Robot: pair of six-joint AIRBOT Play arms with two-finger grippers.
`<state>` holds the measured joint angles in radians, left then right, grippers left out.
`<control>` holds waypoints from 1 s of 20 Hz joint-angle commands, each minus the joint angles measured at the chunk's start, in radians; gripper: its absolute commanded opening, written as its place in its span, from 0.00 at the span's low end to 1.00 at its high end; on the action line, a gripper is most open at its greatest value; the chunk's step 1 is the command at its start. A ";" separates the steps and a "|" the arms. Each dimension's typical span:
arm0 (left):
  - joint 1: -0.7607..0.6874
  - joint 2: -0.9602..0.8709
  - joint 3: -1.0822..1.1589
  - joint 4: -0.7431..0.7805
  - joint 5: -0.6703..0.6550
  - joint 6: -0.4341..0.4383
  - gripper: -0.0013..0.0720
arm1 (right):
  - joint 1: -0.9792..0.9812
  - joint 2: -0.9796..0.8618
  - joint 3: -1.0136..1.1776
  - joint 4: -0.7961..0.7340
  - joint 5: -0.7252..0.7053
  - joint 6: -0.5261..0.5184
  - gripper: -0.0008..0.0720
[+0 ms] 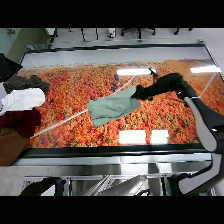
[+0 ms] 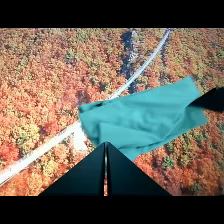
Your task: Fold the shirts.
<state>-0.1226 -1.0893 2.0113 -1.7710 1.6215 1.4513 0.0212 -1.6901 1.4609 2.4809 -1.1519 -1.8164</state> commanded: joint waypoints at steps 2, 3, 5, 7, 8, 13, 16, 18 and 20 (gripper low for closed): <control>-0.001 -0.001 0.000 -0.001 -0.025 0.002 0.04 | -0.233 0.230 0.021 -0.028 0.050 -0.005 0.03; -0.002 -0.001 0.000 -0.001 -0.033 0.002 0.04 | -0.294 0.256 0.021 -0.042 0.026 0.000 0.03; -0.002 -0.001 0.000 -0.001 -0.034 0.002 0.04 | -0.412 0.279 0.015 -0.098 -0.029 0.025 0.03; -0.002 -0.001 0.000 -0.002 -0.032 0.002 0.04 | -0.521 0.310 -0.027 -0.156 -0.017 0.057 0.03; -0.002 0.000 0.000 -0.002 -0.032 0.002 0.04 | -0.581 0.336 -0.062 -0.179 0.013 0.066 0.03; -0.002 -0.001 0.000 -0.002 -0.032 -0.005 0.04 | -0.845 0.481 -0.370 -0.271 0.168 0.092 0.03; -0.002 -0.001 0.000 -0.006 -0.032 -0.006 0.04 | -0.946 0.528 -0.624 -0.271 0.234 0.047 0.03; -0.002 -0.001 0.000 -0.010 -0.032 -0.006 0.04 | -0.986 0.557 -0.783 -0.267 0.288 0.047 0.03; -0.002 -0.001 0.000 -0.010 -0.032 -0.006 0.04 | -0.994 0.575 -0.889 -0.254 0.320 0.046 0.03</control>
<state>-0.1234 -1.0897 2.0113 -1.7790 1.5894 1.4475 -0.9260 -1.1515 0.7490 2.2242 -0.9039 -1.7599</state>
